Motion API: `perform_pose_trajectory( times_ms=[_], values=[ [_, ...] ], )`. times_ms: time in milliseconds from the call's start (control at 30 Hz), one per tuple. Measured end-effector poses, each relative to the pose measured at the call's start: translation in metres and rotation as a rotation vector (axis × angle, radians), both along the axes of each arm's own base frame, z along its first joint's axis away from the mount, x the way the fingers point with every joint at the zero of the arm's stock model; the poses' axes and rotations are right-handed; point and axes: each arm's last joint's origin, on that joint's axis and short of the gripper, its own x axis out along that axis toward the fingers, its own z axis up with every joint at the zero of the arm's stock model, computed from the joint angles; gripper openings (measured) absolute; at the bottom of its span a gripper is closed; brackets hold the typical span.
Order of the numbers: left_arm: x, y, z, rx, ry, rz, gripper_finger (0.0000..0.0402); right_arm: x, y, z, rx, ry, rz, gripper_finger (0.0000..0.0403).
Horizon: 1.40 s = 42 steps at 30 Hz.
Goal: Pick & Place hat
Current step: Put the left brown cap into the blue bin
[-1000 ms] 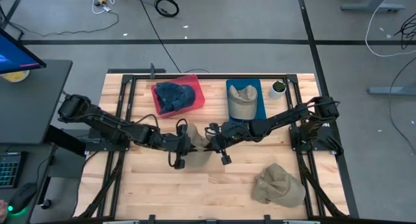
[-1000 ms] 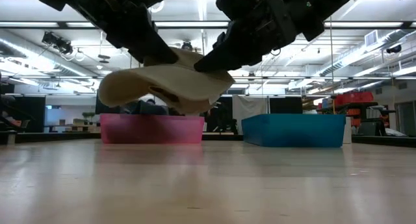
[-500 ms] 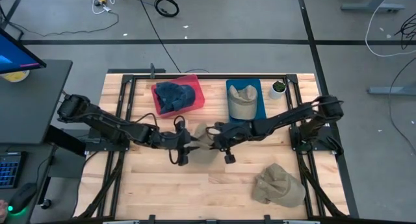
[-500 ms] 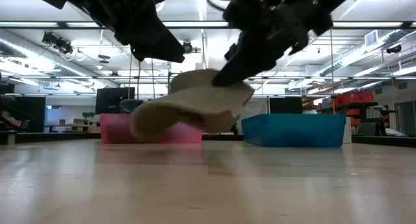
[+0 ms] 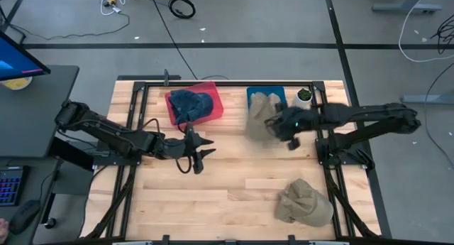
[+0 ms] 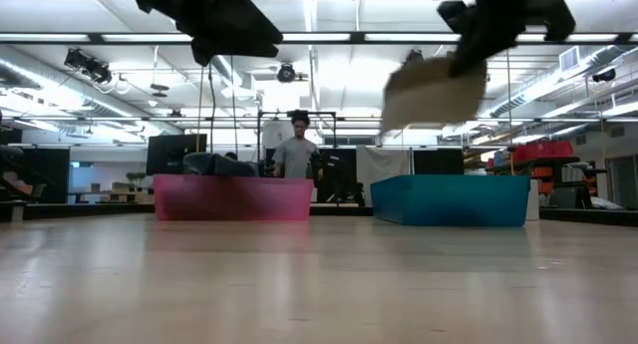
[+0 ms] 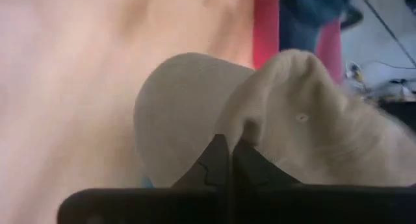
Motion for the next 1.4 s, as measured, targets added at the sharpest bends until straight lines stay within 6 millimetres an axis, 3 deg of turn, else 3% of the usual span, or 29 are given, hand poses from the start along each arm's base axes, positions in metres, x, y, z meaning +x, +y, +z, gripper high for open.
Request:
perform_pose_trajectory(
  times_ms=[100,233,500,800,1033,1400],
  values=[
    [0.000,0.000,-0.001,-0.003,0.001,0.001,0.0140,-0.016,-0.020,0.000,-0.117,0.130,0.059,0.0002],
    [0.000,0.000,-0.001,-0.007,0.000,0.003,0.0140,-0.019,-0.047,-0.001,-0.190,0.179,0.124,0.0001],
    [0.000,0.000,-0.001,-0.007,0.001,0.003,0.0140,-0.013,-0.091,-0.025,0.008,0.231,0.166,0.0001],
    [0.000,0.000,-0.002,-0.003,0.016,0.002,0.0140,0.011,-0.113,-0.054,0.099,0.254,0.172,0.0001],
    [-0.001,0.000,-0.004,0.002,0.032,0.002,0.0140,0.022,-0.120,-0.078,0.246,0.314,0.018,0.0037],
    [-0.001,0.000,-0.005,0.004,0.040,0.002,0.0140,0.022,-0.127,-0.078,0.042,0.391,-0.097,0.0092]
  ],
)
